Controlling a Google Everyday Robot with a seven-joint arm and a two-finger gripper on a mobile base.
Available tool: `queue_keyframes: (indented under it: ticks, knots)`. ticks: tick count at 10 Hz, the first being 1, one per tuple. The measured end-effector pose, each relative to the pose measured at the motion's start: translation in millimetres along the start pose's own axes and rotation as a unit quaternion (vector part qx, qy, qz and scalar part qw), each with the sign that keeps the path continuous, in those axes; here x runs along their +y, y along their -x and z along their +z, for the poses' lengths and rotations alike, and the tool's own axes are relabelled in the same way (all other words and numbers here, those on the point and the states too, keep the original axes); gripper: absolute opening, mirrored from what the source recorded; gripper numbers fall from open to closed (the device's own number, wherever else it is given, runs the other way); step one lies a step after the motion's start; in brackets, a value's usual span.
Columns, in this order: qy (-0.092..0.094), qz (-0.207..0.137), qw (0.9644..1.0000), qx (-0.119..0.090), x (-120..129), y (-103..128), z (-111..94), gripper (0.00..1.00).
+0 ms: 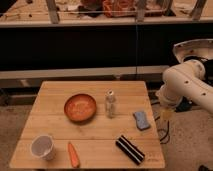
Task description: Drag the ceramic bowl in a circle
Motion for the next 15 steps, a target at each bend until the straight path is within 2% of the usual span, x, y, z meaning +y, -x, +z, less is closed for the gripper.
queue_keyframes:
  ticks: [2,4,6,8,10,12,15]
  knots:
    - [-0.007,-0.014,0.9998,0.007,-1,3,-3,0.8]
    - [-0.023,-0.06,0.9978,0.017,-7,30,-12,0.8]
    - [-0.035,-0.09,0.9949,0.028,-11,48,-19,0.8]
    - [-0.045,-0.117,0.9915,0.036,-16,49,-23,0.8]
    - [-0.053,-0.152,0.9862,0.04,-20,69,-28,0.8]
    - [-0.061,-0.199,0.9772,0.044,-25,89,-33,0.8]
    - [-0.069,-0.228,0.9702,0.046,-28,92,-37,0.8]
